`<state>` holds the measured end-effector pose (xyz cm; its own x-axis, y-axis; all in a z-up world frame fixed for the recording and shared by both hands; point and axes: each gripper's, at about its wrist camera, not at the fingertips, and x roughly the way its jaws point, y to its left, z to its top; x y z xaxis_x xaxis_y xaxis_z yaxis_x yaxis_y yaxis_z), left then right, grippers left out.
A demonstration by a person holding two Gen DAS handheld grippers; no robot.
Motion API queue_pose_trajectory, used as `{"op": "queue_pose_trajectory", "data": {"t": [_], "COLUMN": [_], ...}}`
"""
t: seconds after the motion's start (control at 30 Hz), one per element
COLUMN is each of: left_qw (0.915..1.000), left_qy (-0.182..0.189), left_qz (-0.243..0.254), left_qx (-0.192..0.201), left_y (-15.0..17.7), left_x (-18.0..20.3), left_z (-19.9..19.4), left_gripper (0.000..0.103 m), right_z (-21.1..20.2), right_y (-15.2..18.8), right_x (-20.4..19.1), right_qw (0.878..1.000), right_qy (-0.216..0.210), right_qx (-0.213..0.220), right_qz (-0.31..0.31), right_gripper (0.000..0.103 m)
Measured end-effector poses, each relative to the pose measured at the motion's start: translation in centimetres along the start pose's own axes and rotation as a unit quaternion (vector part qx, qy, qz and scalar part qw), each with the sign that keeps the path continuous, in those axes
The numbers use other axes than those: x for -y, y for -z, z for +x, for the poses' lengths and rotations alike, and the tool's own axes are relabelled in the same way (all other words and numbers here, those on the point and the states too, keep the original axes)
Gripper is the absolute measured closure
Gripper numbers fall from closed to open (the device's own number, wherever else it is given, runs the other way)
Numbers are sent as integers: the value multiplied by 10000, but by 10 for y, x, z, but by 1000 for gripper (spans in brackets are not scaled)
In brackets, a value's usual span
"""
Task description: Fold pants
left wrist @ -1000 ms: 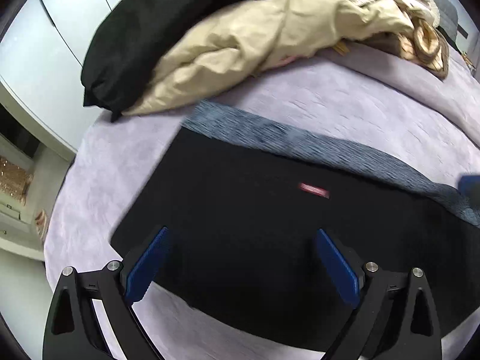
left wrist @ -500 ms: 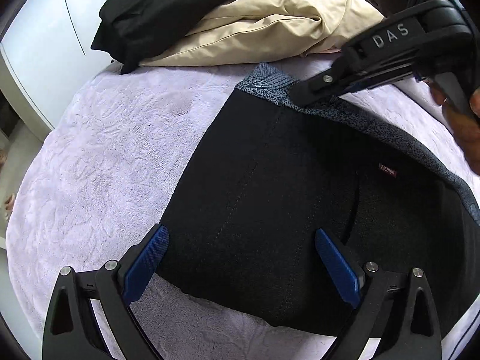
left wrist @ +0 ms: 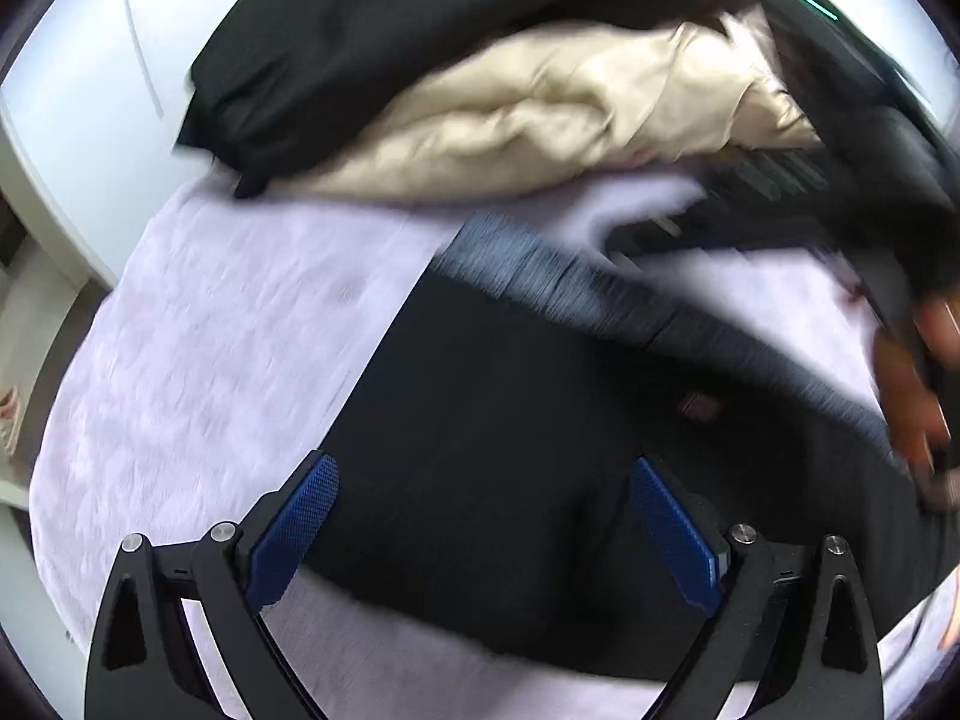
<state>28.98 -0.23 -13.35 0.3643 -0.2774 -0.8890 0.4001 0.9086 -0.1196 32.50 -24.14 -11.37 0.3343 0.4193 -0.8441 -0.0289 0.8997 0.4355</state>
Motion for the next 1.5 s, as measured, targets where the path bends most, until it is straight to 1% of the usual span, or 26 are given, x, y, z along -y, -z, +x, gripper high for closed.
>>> {"op": "queue_pose_trajectory", "data": {"t": [0.1,0.17,0.23,0.27,0.3,0.37,0.43,0.47,0.5,0.6,0.67,0.73,0.87,0.93,0.97,1.03,1.1,1.13,1.2,1.27,1.3,1.33,1.4,1.43,1.47,1.5], "left_qw": [9998,9998,9992,9988,9983,9973,9967,9962,9950,9902,9884,9881,9857,9837,9837,9839,9828,9834,9851,9842,9837,9837,9846,9847,9851,9856], "left_qy": [-23,-17,-298,-429,-561,-704,-774,-813,-845,-769,-578,-363,101,127,134,55,-114,-132,-152,-195,-264,-272,-254,-290,-354,-409], "left_qz": [197,179,136,121,84,21,92,231,499,1141,1364,1440,1576,1640,1607,1541,1531,1460,1294,1268,1307,1348,1434,1439,1395,1327], "left_qx": [14,-126,-241,-201,-154,-216,-232,-203,-161,-224,-337,-404,-595,-725,-799,-899,-1030,-1065,-1121,-1218,-1209,-1157,-970,-939,-943,-967], "left_y": [-23,-34,-41,-37,-41,-48,-50,-47,-41,-15,6,26,61,72,74,80,86,88,89,87,85,83,77,75,72,71], "left_x": [21,36,43,48,47,42,39,41,48,89,119,148,217,243,254,270,276,275,273,272,271,270,260,253,242,233], "left_z": [15,37,62,62,65,65,54,46,35,10,-3,-13,-19,-12,-7,2,14,19,24,21,14,9,-6,-9,-10,-9], "left_gripper": [4,4,4,4,4,4,4,4,4,4,4,4,4,4,4,4,4,4,0,0,0,0,0,0,0,0], "right_z": [-49,-62,-59,-54,-53,-65,-88,-104,-119,-174,-207,-243,-311,-326,-333,-337,-341,-343,-340,-345,-348,-351,-343,-335,-318,-301], "right_y": [46,82,108,118,124,132,139,148,157,207,260,312,435,477,498,515,524,525,529,524,521,516,502,492,474,460], "right_x": [21,32,49,59,71,94,110,116,122,154,180,211,275,295,309,327,345,348,356,351,345,338,319,305,284,265], "right_qw": [9992,9983,9967,9950,9936,9899,9831,9780,9745,9613,9407,9088,8073,7688,7532,7410,7425,7451,7615,7709,7744,7847,8100,8253,8456,8604], "right_qy": [-83,-117,148,433,514,244,517,780,883,775,1007,1227,1944,2028,1917,1797,1634,1676,1872,1995,2032,1844,1045,607,42,-306], "right_qx": [197,92,-117,-196,-135,277,641,776,873,1157,1279,1466,1880,1976,2048,2076,2133,2114,1868,1775,1779,1829,1916,1930,1869,1760], "right_qz": [340,562,786,880,1001,1367,1636,1774,1871,2377,2977,3709,5245,5734,5950,6128,6135,6100,5918,5783,5722,5629,5442,5273,5000,4773], "right_gripper": [81,81,81,81,84,93,92,86,85,77,70,70,69,69,69,69,72,83,84,84,80,78,59,54,54,54]}}
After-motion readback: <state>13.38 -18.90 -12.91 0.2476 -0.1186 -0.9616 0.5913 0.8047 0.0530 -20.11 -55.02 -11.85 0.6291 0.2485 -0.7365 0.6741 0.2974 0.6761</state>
